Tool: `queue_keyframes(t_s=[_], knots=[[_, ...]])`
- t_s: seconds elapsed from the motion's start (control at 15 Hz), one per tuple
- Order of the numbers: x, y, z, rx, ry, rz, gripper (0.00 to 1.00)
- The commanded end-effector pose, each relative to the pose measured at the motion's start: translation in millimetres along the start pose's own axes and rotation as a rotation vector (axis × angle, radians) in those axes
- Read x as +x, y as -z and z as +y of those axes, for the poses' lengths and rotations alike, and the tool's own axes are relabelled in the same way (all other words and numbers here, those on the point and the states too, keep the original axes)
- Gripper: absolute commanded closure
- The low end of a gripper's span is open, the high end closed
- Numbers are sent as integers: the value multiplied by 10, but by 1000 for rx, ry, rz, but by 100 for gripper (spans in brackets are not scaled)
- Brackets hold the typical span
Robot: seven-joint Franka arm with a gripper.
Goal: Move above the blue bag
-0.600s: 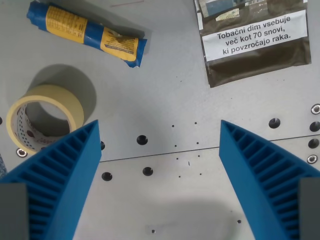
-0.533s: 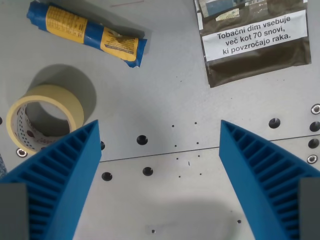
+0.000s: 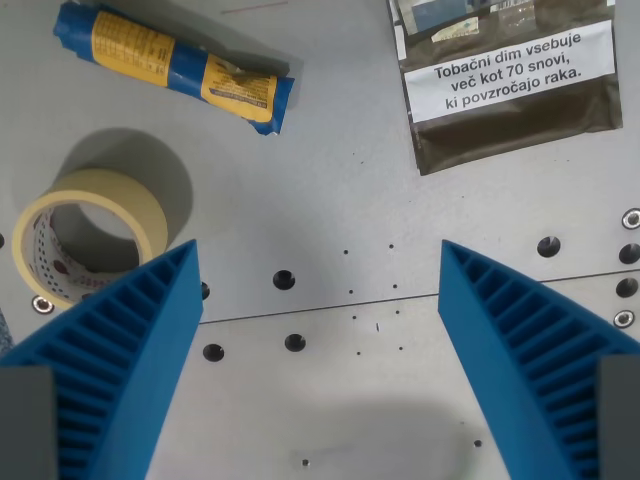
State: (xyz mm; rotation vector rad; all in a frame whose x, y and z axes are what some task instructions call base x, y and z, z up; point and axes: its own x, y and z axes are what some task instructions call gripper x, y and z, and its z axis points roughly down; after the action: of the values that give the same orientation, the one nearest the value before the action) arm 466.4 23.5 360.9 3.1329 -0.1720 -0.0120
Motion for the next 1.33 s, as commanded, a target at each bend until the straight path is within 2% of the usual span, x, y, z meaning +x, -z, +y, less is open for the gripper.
queue_keyframes(t_s=[0.07,0.33,0.67,1.33], knots=[[5,-18,-16,4,73,9,0],[18,-96,-55,9,164,25,0],[35,-259,-134,16,323,51,0],[96,-748,-373,18,657,70,0]])
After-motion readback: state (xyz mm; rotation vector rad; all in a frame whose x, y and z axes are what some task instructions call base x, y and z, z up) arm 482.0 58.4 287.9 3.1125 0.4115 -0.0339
